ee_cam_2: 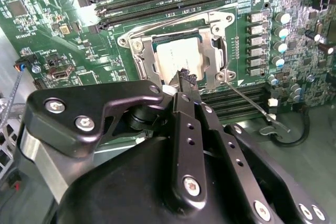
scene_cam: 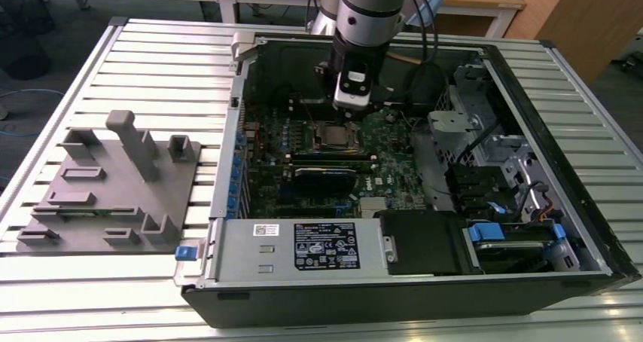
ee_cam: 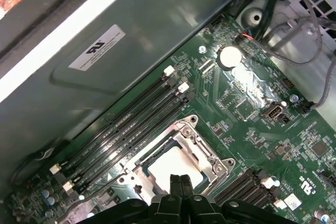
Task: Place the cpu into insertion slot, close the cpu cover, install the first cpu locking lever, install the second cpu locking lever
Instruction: 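Close the cpu cover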
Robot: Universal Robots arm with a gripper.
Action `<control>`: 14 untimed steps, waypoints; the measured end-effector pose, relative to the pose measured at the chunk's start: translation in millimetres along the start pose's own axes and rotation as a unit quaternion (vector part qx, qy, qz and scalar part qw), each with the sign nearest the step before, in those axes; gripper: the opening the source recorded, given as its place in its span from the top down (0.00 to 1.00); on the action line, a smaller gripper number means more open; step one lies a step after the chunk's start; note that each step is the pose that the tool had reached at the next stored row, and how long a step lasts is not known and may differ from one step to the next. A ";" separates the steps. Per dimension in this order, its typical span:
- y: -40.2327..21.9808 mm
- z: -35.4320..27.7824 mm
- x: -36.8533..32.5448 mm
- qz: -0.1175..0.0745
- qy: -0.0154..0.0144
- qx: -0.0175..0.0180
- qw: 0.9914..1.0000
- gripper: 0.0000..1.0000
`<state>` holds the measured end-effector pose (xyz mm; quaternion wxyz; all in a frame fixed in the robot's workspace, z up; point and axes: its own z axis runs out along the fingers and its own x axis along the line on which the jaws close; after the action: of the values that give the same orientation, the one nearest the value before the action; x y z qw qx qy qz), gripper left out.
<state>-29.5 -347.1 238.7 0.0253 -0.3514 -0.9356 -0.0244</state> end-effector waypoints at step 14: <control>-0.1 1.8 -0.1 -0.103 0.003 0.007 0.995 0.89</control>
<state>-29.5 -347.1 236.9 0.0277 -0.2534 -0.9667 -0.0217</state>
